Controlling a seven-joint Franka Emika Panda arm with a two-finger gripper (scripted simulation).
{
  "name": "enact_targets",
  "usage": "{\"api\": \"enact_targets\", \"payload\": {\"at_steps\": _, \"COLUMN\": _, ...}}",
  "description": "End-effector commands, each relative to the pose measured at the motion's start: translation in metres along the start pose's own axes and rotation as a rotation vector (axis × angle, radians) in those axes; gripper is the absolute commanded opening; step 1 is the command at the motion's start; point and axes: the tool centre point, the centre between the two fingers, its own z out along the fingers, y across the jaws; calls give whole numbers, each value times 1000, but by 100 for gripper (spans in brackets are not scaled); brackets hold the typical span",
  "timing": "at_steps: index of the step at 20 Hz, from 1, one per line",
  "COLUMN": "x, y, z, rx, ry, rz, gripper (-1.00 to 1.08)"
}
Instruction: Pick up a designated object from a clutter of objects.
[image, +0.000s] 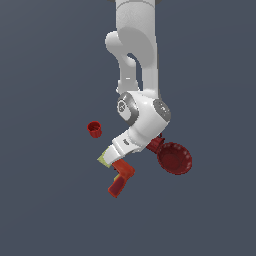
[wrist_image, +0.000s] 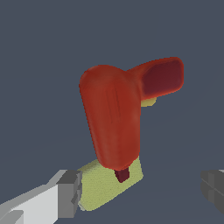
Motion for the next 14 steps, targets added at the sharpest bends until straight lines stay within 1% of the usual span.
{"api": "enact_targets", "payload": {"at_steps": 1, "x": 3, "y": -5, "z": 11, "rx": -21, "ry": 1, "rz": -47, "gripper": 108}}
{"api": "enact_targets", "payload": {"at_steps": 7, "x": 8, "y": -13, "z": 27, "rx": -47, "ry": 3, "rz": -118, "gripper": 108}}
{"api": "enact_targets", "payload": {"at_steps": 14, "x": 9, "y": -16, "z": 31, "rx": -51, "ry": 3, "rz": -133, "gripper": 108}}
